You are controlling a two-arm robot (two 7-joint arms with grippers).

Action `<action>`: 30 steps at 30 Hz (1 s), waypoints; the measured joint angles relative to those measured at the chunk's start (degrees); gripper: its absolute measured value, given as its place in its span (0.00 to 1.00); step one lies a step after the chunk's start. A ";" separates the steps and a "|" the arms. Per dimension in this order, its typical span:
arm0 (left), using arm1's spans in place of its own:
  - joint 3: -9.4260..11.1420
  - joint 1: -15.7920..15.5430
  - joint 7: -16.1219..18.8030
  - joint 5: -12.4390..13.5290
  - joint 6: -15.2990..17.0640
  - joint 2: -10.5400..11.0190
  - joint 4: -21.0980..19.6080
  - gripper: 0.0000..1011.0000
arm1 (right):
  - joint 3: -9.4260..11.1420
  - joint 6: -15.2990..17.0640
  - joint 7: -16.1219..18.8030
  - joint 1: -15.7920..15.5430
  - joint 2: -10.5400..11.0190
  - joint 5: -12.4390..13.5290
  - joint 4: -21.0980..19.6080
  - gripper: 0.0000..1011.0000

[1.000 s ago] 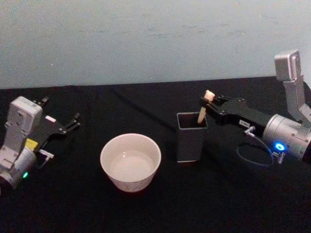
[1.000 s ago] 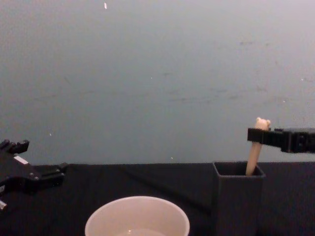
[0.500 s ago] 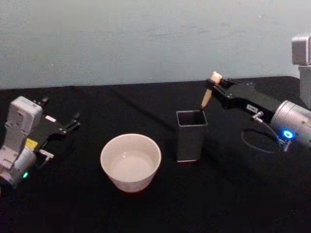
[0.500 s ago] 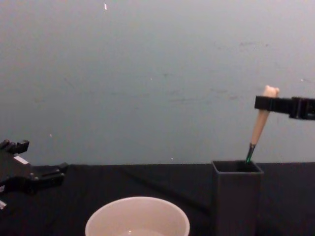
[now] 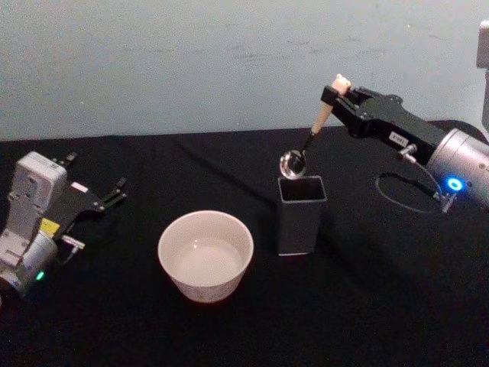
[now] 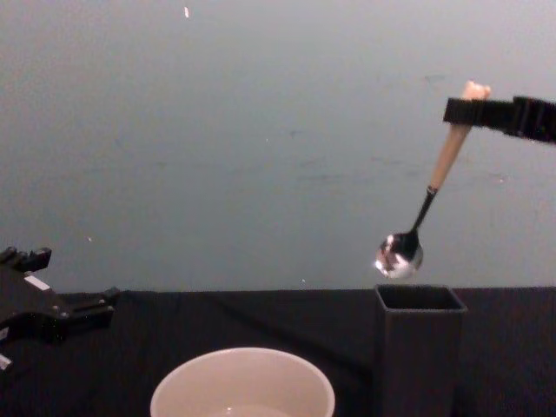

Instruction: Pick up the stirring spoon with one hand, stir inside the cup, then place it back in its original position.

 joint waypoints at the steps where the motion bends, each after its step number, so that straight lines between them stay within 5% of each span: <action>1: 0.00 0.00 0.00 0.00 0.00 0.00 0.00 0.99 | -0.04 -0.05 0.04 0.14 -0.03 0.23 -0.06 0.21; 15: 0.00 -0.01 0.00 0.00 0.00 0.00 0.00 0.99 | -4.52 -0.27 2.17 2.76 -0.92 2.39 0.01 0.21; 30: 0.00 0.00 0.00 0.00 0.00 0.00 0.00 0.99 | -11.93 -0.22 5.94 4.01 -0.67 0.29 1.03 0.21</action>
